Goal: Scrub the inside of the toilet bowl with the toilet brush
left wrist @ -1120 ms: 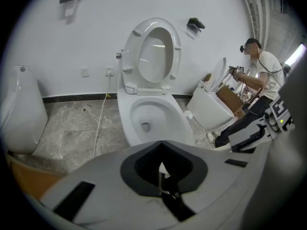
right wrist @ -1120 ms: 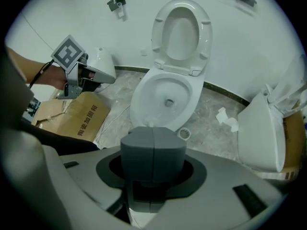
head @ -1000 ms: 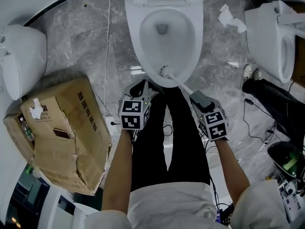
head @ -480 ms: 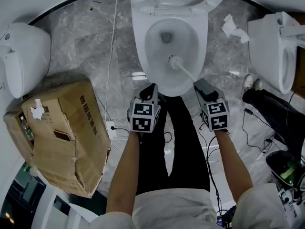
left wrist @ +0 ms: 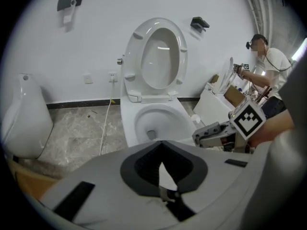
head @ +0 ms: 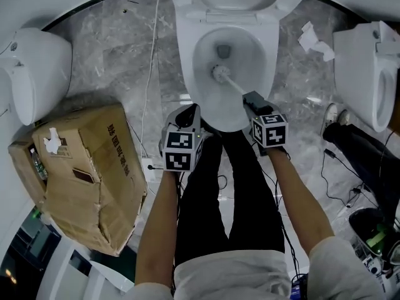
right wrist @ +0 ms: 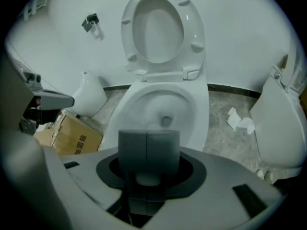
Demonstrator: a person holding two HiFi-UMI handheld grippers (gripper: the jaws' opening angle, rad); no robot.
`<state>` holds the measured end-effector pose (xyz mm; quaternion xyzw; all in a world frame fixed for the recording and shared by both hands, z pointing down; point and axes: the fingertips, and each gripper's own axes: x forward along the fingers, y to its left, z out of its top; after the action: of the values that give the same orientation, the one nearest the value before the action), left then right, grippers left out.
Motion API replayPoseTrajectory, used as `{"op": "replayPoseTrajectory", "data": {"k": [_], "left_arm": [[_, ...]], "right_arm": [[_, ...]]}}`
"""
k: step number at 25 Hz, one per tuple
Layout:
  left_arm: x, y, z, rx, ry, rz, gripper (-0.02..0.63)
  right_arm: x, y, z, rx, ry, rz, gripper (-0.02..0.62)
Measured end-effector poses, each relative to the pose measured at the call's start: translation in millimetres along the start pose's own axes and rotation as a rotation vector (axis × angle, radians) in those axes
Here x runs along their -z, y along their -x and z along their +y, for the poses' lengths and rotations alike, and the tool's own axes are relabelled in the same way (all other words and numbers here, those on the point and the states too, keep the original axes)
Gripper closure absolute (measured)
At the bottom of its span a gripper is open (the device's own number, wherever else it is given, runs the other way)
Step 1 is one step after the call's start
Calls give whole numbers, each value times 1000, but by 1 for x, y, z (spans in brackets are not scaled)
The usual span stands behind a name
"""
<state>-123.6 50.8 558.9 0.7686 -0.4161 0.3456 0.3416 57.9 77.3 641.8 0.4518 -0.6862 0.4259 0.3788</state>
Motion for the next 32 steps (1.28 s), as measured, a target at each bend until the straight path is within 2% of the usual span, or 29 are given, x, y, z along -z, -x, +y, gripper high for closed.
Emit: {"op": "replayPoseTrajectory", "data": {"k": [4,9,16,20,24,32], "left_arm": [[4,-3,-10,4,21,8,580],[10,-17,-22,14,53,33,580],[-7,-26,-38,39,30,24,580],[-13,-30,-31,35,46,30,580],[-18,-32,-27,20,47,32,580],[-25,-33,-17,9,89,11,580]], "right_arm": [[14,-7,-1,-22,31,72,408],[3,-8,-7,-68,44,96,408],[-7,-15,4,-78,87,112,408],[-8,-19,4,-83,57,98,408],[-7,-26,4,-89,-22,72,408],[-14,-33,5,-75,-36,50,407]]}}
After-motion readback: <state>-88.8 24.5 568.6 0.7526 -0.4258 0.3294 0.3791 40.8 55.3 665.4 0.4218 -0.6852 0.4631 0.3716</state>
